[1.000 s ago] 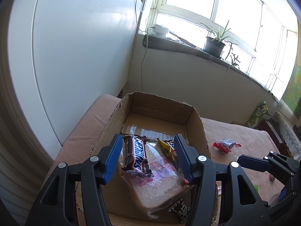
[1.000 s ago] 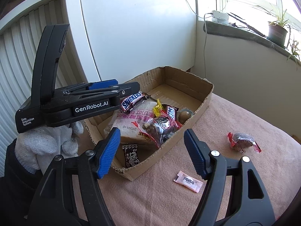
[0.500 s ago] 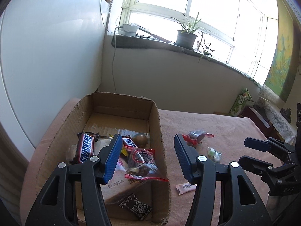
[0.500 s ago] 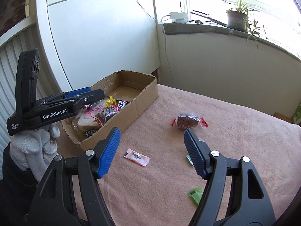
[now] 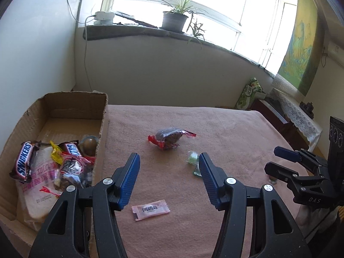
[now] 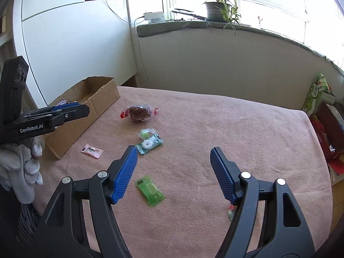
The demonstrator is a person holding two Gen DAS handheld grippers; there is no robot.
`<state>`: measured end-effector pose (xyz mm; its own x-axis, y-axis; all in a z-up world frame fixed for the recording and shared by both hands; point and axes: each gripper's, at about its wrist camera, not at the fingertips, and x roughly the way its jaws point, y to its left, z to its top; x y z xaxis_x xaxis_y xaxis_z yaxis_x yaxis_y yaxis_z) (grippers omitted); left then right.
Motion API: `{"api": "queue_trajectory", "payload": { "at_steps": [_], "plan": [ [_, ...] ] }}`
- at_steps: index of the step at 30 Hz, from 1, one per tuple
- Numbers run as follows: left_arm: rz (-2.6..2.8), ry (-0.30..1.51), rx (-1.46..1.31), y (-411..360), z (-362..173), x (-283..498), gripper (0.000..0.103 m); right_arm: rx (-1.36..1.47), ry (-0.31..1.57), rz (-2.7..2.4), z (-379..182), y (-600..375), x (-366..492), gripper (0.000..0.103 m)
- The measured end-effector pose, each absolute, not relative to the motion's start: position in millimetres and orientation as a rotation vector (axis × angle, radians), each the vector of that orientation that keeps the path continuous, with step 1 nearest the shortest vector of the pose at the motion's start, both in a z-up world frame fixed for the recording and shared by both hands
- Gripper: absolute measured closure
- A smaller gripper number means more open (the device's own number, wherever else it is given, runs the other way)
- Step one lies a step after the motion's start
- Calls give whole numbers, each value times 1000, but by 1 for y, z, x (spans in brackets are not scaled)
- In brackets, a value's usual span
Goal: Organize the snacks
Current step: 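Grasp the green square packet with the left tool while the right tool grasps the round brown snack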
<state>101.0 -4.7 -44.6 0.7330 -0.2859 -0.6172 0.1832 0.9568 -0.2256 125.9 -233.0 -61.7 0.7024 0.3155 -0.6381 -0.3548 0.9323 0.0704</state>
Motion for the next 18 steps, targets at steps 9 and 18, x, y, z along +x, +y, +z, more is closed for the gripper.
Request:
{"api": "queue_trajectory", "payload": {
  "at_steps": [9, 18],
  "plan": [
    [-419, 803, -38, -73, -70, 83, 49, -44, 746, 290, -86, -284, 108, 30],
    [-533, 940, -61, -101, -95, 79, 52, -25, 816, 234, -105, -308, 112, 42]
  ]
}}
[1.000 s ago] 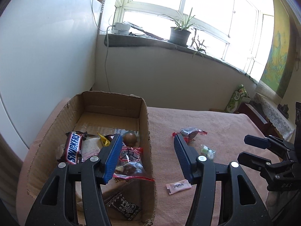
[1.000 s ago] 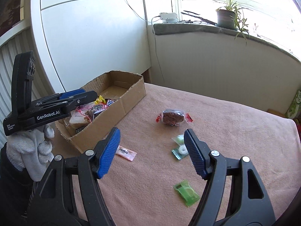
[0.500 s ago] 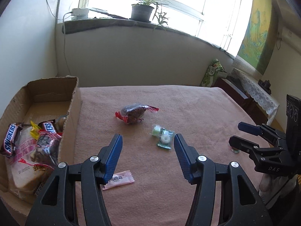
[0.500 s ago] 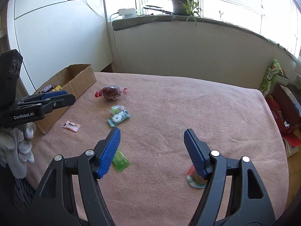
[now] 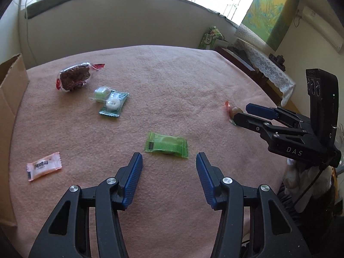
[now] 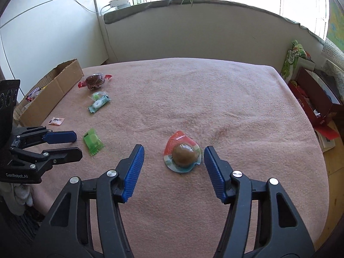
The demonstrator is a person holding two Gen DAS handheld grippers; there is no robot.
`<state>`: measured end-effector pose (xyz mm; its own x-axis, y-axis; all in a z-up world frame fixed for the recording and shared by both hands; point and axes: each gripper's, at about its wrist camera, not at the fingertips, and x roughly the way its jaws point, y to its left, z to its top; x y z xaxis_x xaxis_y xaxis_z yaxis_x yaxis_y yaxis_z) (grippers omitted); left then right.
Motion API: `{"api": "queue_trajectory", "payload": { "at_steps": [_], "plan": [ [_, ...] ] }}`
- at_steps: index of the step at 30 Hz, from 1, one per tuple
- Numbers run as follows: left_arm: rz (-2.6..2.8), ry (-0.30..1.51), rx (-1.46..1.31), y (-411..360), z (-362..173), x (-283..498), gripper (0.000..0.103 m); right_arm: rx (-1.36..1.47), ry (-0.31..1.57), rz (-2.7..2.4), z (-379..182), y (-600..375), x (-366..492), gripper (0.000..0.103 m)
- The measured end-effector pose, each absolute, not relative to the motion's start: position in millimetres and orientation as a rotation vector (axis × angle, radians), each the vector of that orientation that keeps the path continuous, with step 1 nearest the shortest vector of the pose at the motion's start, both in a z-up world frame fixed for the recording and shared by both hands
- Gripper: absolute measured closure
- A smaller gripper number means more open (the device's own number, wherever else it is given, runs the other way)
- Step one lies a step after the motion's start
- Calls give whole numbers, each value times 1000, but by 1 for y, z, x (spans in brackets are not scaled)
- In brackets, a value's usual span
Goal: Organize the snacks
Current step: 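Grasp the green square packet with the left tool while the right tool grasps the round brown snack, then carry both snacks into the cardboard box and open both tools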
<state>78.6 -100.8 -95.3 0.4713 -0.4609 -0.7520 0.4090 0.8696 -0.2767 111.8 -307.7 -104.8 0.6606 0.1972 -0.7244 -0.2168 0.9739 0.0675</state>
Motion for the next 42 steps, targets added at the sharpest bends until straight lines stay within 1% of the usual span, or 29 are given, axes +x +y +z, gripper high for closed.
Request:
{"api": "queue_trajectory", "payload": {
  "at_steps": [3, 6, 17, 22, 25, 28, 30, 31, 32, 33, 38, 40, 42],
  "plan": [
    [-533, 947, -73, -103, -94, 84, 52, -1, 845, 239, -113, -315, 115, 42],
    [-532, 959, -81, -108, -94, 93, 52, -2, 863, 236, -118, -316, 120, 52],
    [-502, 933, 109, -144, -97, 101, 52, -47, 856, 222, -122, -308, 126, 52],
    [-510, 916, 140, -143, -98, 99, 66, -60, 851, 215, -122, -306, 125, 53],
    [-502, 914, 130, -139, -97, 99, 66, -52, 850, 216, -122, -308, 126, 56],
    [-491, 906, 165, -142, -97, 95, 66, -57, 848, 212, -122, -307, 126, 56],
    [-489, 894, 190, -145, -98, 93, 67, -63, 846, 208, -122, -307, 125, 59],
    [-489, 892, 186, -145, -99, 93, 72, -61, 844, 205, -122, -307, 125, 60],
    [-488, 890, 184, -145, -98, 94, 77, -56, 843, 203, -122, -308, 125, 66],
    [-487, 889, 178, -144, -98, 94, 81, -48, 843, 205, -122, -309, 125, 66],
    [-486, 886, 152, -139, -97, 94, 81, -29, 836, 203, -120, -311, 125, 69],
    [-479, 880, 134, -136, -95, 93, 81, -18, 828, 204, -118, -313, 124, 73],
    [-481, 874, 120, -132, -93, 93, 81, -8, 819, 204, -115, -314, 124, 75]
  ]
}}
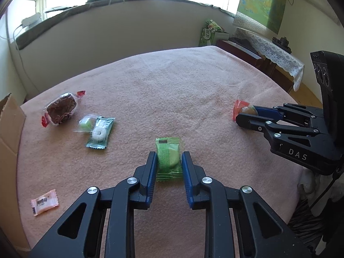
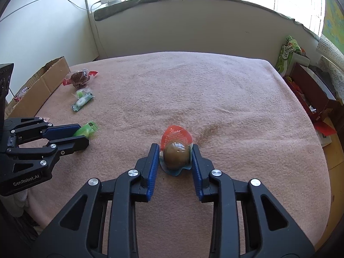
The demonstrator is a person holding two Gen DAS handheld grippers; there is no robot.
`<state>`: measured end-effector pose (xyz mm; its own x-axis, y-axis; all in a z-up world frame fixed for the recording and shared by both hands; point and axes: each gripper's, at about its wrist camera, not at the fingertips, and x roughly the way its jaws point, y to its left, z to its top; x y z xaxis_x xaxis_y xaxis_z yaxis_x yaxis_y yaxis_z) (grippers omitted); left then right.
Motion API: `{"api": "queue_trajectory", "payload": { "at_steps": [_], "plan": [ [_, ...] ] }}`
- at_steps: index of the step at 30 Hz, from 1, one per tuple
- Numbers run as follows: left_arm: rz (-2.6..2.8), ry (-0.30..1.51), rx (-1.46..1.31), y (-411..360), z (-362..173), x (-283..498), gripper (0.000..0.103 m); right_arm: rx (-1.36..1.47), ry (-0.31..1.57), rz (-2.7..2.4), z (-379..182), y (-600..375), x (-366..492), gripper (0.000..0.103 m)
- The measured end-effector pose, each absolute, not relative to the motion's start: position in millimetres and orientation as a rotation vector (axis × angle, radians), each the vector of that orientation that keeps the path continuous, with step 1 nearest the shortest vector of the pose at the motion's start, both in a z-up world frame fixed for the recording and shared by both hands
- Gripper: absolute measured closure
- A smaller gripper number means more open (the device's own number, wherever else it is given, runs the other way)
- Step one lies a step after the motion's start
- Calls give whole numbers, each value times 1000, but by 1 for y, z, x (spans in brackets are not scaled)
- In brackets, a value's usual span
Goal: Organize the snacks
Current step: 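Carry both snacks into the cardboard box and open both tools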
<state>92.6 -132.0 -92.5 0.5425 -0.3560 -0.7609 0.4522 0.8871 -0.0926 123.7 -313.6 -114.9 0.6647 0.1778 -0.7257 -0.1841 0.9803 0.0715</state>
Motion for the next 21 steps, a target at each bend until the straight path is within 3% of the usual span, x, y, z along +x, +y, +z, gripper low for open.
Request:
{"api": "queue_trajectory", "payload": {
  "at_steps": [21],
  "plan": [
    [-388, 737, 7, -68, -52, 85, 81, -2, 704, 312, -72, -256, 122, 79]
  ]
}}
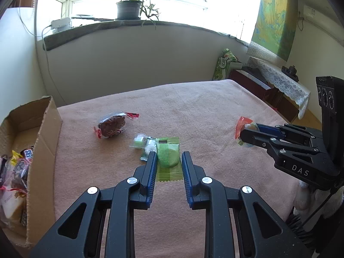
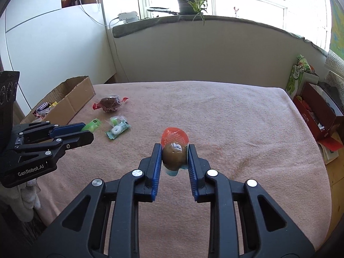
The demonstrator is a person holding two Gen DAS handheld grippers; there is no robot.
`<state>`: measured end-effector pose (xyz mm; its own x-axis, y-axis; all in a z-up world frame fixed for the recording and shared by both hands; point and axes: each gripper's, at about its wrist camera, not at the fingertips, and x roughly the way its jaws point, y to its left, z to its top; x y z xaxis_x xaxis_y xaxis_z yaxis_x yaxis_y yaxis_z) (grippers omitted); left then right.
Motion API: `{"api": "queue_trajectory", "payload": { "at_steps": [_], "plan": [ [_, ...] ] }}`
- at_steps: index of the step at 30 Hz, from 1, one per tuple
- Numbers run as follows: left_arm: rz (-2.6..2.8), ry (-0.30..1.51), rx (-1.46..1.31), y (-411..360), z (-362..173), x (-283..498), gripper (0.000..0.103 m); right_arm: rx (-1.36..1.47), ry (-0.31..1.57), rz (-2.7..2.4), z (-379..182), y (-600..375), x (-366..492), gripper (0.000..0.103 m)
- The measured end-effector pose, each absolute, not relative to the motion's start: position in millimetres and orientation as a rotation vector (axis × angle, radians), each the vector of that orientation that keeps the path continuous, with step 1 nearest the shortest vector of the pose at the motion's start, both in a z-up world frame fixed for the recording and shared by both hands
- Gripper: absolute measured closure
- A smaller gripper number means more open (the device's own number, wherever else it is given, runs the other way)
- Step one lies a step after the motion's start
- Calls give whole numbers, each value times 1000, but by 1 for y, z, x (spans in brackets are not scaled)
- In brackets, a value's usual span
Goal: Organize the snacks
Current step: 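Carry both snacks into the cardboard box and open both tools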
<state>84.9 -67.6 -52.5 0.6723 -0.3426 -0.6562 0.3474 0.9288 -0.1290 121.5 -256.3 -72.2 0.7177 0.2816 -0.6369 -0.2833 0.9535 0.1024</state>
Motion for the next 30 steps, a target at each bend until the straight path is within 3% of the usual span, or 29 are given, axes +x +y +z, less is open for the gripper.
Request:
{"api": "queue_trajectory", "payload": {
  "at_steps": [19, 30],
  "plan": [
    [-177, 630, -112, 46, -25, 89, 81, -69, 663, 587, -25, -110, 171, 79],
    [-37, 633, -149, 112, -28, 111, 81, -98, 696, 679, -28, -25, 213, 79]
  ]
}}
